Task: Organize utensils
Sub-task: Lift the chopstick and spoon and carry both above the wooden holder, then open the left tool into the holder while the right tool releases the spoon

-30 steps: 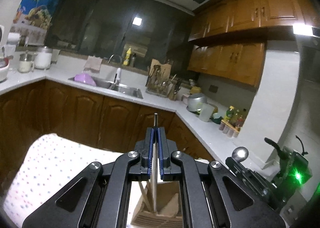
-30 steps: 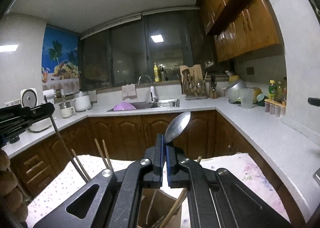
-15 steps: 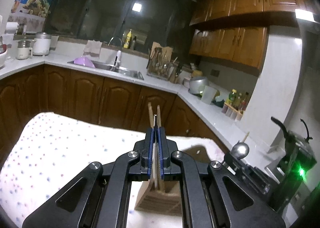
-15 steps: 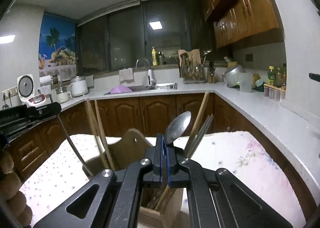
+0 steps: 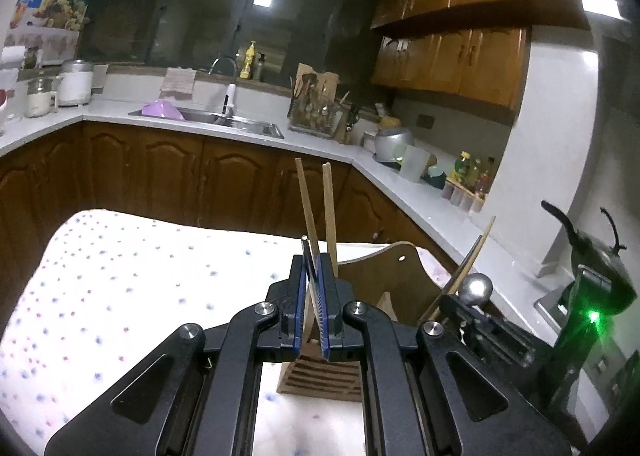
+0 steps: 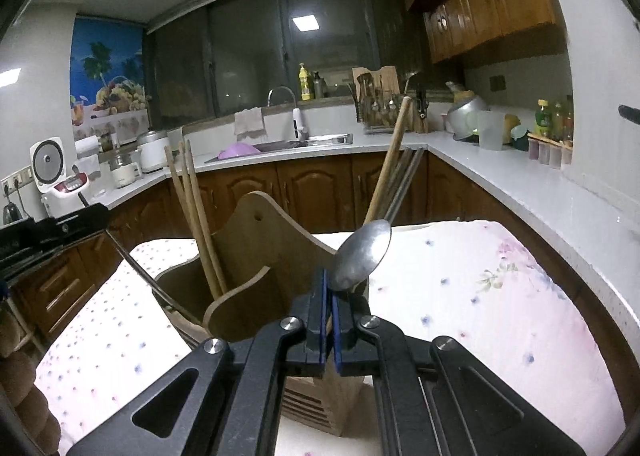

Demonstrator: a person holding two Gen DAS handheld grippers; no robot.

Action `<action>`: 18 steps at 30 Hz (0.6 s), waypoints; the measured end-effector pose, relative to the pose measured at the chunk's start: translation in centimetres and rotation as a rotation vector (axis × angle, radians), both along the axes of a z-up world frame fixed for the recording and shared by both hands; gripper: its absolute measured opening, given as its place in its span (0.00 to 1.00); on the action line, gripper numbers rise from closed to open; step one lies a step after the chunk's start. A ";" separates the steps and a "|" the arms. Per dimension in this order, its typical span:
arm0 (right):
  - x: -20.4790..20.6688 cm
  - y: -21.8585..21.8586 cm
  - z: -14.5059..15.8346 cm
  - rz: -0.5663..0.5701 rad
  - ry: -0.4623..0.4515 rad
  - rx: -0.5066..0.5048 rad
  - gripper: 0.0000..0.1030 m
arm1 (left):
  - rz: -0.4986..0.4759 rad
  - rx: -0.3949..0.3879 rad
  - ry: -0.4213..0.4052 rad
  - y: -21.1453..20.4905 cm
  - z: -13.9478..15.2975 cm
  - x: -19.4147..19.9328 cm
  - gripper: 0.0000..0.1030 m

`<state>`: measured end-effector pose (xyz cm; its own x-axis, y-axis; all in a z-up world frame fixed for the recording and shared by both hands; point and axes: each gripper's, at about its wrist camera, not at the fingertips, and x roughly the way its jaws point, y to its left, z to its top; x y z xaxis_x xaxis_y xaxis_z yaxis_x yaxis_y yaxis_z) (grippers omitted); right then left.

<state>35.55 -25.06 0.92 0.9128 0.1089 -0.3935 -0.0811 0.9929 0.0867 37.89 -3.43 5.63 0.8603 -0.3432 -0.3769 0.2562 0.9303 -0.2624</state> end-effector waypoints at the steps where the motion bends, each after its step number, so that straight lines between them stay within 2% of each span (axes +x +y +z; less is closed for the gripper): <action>1: 0.0 0.0 0.0 0.001 0.003 0.002 0.02 | 0.001 0.003 0.005 0.0 0.0 0.0 0.05; 8: 0.3 -0.1 0.0 0.005 0.023 0.009 0.02 | 0.005 -0.029 0.045 0.7 -0.1 0.4 0.05; 18: 0.4 -0.2 0.1 0.024 0.056 0.007 0.02 | 0.015 -0.015 0.046 0.3 0.1 0.1 0.05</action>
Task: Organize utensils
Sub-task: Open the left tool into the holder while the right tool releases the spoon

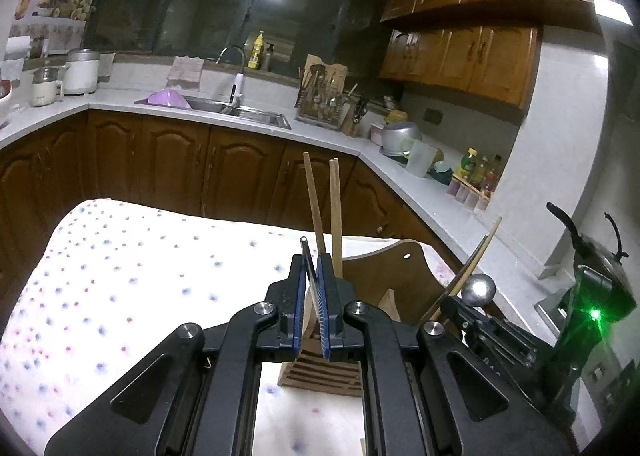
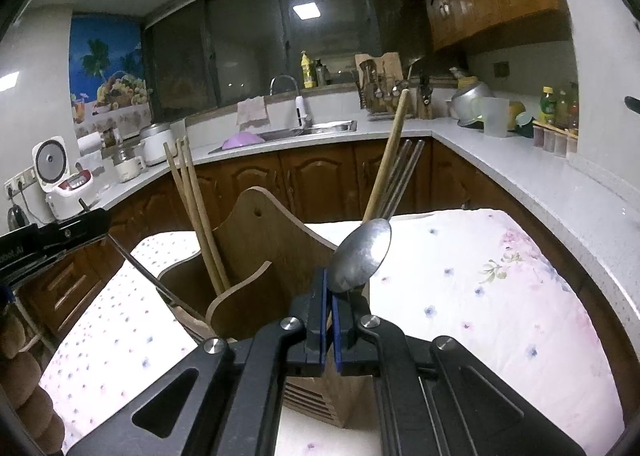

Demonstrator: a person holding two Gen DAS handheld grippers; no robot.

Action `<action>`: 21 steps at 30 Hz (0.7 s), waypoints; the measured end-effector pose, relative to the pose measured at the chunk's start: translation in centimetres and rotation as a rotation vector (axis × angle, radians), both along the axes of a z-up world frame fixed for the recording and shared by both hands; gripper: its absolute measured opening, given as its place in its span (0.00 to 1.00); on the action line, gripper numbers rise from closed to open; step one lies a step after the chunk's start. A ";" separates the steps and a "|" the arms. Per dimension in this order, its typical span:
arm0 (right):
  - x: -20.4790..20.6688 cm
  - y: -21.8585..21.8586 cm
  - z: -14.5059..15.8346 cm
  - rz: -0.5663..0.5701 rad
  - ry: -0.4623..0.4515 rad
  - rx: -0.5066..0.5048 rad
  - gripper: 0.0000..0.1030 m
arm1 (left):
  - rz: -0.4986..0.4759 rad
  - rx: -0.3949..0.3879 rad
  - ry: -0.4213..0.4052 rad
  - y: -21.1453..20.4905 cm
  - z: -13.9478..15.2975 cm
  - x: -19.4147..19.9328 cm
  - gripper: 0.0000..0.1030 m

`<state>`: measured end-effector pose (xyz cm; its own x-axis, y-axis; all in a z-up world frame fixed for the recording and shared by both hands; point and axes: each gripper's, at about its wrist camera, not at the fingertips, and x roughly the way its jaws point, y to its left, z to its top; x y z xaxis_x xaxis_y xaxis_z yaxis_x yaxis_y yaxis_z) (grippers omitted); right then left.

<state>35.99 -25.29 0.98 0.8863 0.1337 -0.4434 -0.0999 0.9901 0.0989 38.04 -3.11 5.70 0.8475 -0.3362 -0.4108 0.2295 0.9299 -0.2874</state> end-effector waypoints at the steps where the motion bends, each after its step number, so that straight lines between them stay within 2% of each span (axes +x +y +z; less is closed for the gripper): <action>1: 0.0 -0.1 0.0 0.002 0.004 0.004 0.02 | -0.001 0.001 0.004 0.0 0.0 0.1 0.05; 11: -0.1 0.2 0.1 0.009 0.030 -0.002 0.04 | -0.004 0.015 0.033 -0.6 -0.5 0.2 0.05; 16: -0.5 -0.6 0.1 0.012 0.036 0.046 0.06 | 0.001 0.018 0.036 -0.6 -0.5 0.1 0.05; 19: -0.6 -1.0 0.1 0.006 0.037 0.055 0.18 | 0.000 0.019 0.047 -0.5 -0.6 0.2 0.07; 20: -0.6 -1.2 0.0 0.006 0.042 0.059 0.26 | -0.002 0.019 0.049 -0.5 -0.7 0.2 0.08; 21: -0.7 -1.3 0.0 0.008 0.046 0.067 0.30 | 0.000 0.021 0.050 -0.5 -0.8 0.2 0.11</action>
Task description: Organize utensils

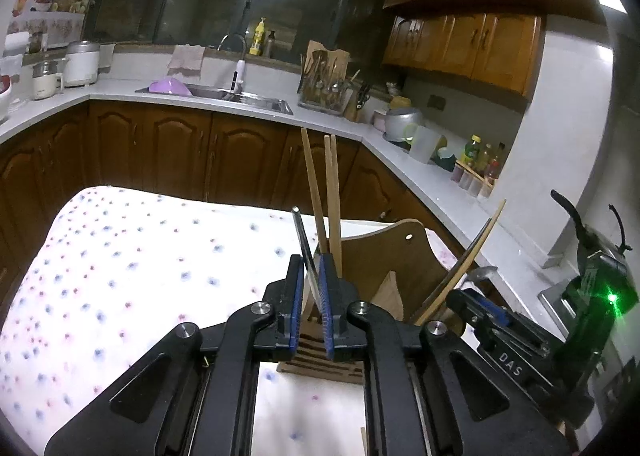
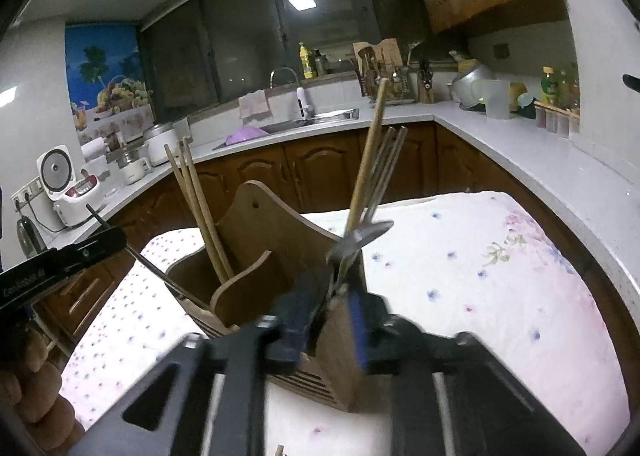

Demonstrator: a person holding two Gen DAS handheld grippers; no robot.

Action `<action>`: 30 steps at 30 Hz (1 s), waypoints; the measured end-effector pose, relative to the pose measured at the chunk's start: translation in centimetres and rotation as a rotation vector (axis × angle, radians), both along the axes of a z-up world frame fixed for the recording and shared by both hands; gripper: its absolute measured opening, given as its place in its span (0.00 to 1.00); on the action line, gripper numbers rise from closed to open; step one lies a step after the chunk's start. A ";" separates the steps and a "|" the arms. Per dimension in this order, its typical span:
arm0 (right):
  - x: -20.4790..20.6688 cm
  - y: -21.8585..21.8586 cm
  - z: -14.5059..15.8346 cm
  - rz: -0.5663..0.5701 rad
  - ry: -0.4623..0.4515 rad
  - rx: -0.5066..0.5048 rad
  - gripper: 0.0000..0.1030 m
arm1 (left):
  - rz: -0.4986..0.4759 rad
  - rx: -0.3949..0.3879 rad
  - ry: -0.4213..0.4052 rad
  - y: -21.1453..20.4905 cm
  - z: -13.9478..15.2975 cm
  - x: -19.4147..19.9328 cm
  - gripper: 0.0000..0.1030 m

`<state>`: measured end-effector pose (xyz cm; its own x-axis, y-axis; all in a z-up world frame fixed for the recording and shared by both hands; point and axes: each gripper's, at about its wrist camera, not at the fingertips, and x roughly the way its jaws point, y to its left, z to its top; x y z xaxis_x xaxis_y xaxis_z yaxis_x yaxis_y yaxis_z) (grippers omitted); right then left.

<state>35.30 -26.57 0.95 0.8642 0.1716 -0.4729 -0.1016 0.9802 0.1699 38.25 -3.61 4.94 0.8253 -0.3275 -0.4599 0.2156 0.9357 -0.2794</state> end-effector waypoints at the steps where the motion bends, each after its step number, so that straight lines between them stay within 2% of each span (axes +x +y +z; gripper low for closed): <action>1: 0.0 -0.2 -0.1 -0.001 0.004 0.006 0.30 | 0.006 0.003 0.003 0.0 -0.1 0.0 0.20; 2: 0.0 -0.3 -0.1 -0.007 0.007 0.008 0.30 | 0.013 0.004 0.008 0.1 -0.2 -0.1 0.27; 3: 0.0 -0.4 -0.2 -0.009 0.009 0.012 0.30 | 0.022 0.002 0.011 0.1 -0.3 -0.1 0.39; 7: -0.1 -0.9 -0.3 -0.015 0.019 0.027 0.30 | 0.020 0.000 0.013 0.1 -0.6 -0.3 0.42; 10: -0.4 -1.1 -0.2 -0.018 0.021 0.040 0.35 | 0.021 0.004 0.016 0.1 -0.7 -0.6 0.53; 12: -0.7 -1.3 -0.2 -0.016 0.023 0.048 0.43 | 0.030 0.003 0.018 0.3 -0.7 -1.1 0.80; 13: -1.0 -1.3 -0.1 -0.015 0.023 0.052 0.45 | 0.042 -0.002 0.012 0.5 -0.7 -1.7 0.89; 15: -1.6 -1.5 0.1 -0.012 0.020 0.058 0.60 | 0.056 -0.006 0.007 1.1 -0.7 -2.6 0.94; 18: -3.0 -1.7 0.3 -0.005 0.010 0.069 0.71 | 0.067 0.000 0.025 1.9 -1.2 -4.1 0.96; 22: -5.0 -1.4 0.6 0.011 0.001 0.061 0.74 | 0.084 0.035 0.056 2.8 -2.0 -7.0 0.97; 25: -7.2 -0.7 0.9 0.026 -0.017 0.038 0.76 | 0.122 0.073 0.037 3.4 -2.2 -10.1 0.97; 30: -11.7 0.3 1.5 0.053 -0.048 0.010 0.81 | 0.133 0.111 0.005 4.1 -2.5 -15.2 0.97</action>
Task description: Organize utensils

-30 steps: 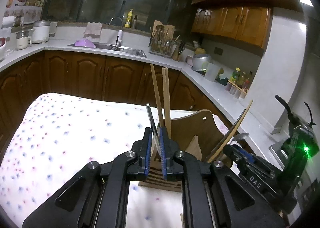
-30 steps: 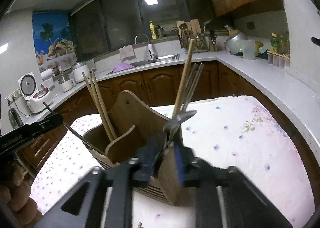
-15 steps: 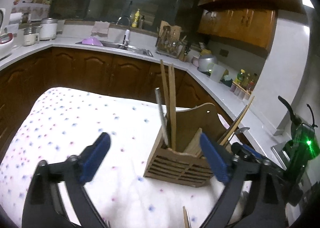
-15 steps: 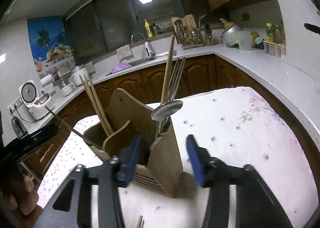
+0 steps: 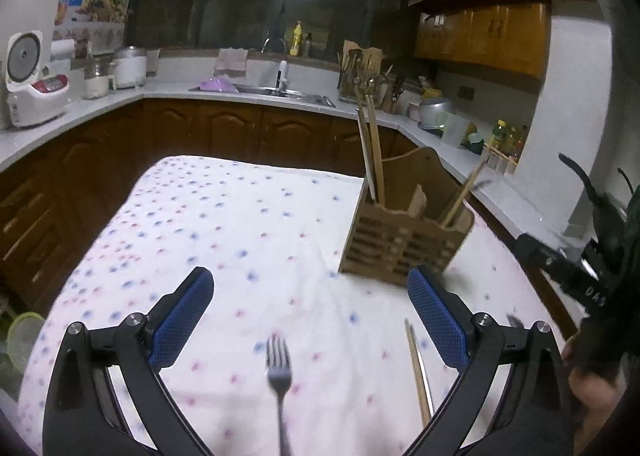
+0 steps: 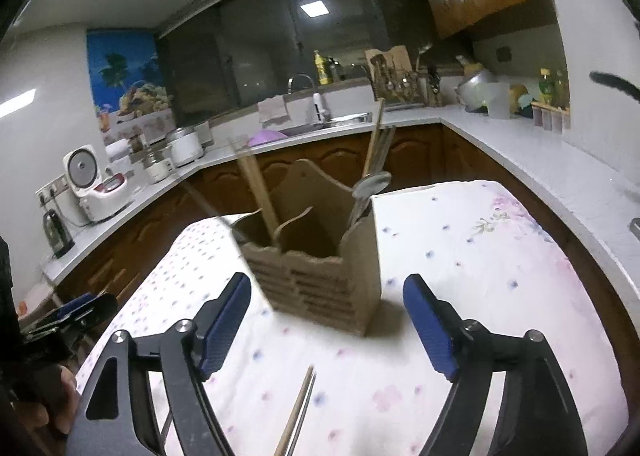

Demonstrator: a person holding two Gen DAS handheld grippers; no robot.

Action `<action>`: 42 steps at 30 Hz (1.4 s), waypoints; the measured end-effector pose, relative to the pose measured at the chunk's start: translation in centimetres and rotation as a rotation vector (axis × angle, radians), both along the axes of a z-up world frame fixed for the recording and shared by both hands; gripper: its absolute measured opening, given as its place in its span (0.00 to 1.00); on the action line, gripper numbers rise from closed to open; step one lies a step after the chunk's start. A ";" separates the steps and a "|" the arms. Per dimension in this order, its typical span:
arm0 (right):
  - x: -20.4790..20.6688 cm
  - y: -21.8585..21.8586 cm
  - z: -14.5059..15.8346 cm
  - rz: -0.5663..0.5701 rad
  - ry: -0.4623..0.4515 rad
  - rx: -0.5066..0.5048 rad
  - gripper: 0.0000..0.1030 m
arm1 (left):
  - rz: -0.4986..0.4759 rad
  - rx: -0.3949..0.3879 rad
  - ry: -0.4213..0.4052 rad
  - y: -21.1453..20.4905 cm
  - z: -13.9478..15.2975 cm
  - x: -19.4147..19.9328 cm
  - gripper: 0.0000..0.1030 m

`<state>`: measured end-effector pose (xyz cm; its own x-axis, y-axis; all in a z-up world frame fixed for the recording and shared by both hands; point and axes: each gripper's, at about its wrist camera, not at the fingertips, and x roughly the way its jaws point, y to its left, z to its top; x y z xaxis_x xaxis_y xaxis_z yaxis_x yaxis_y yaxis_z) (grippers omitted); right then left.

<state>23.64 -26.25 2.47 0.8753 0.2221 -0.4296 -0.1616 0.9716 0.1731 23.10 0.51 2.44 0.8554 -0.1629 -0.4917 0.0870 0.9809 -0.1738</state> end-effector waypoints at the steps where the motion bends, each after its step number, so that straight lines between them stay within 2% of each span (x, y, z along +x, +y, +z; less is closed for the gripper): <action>1: -0.8 0.1 0.1 0.002 -0.008 -0.003 0.82 | -0.007 0.012 -0.006 0.0 0.0 -1.1 0.97; 9: -8.1 1.5 0.4 0.030 -0.057 -0.037 0.95 | -0.018 0.045 -0.033 0.4 0.1 -7.5 0.97; 17: -13.1 1.7 -0.8 0.032 -0.050 -0.050 0.99 | 0.005 0.103 -0.092 -0.2 0.0 -12.5 0.99; 24: -15.4 1.9 -2.6 0.059 -0.021 -0.049 0.99 | 0.007 0.125 -0.100 -0.3 -1.4 -15.4 1.00; 28: -16.3 2.0 -2.7 0.058 -0.017 -0.068 0.99 | 0.013 0.154 -0.109 -0.4 -0.9 -16.4 1.00; 32: -17.9 1.9 -1.1 0.029 -0.107 -0.101 1.00 | 0.049 0.175 -0.175 -0.5 -0.1 -17.7 1.00; 35: -18.8 1.9 -0.8 0.051 -0.149 -0.112 1.00 | 0.055 0.188 -0.205 -0.8 0.0 -18.6 1.00; 42: -19.2 2.4 -3.8 0.023 -0.103 -0.107 1.00 | 0.042 0.170 -0.161 -1.5 -2.2 -18.8 1.00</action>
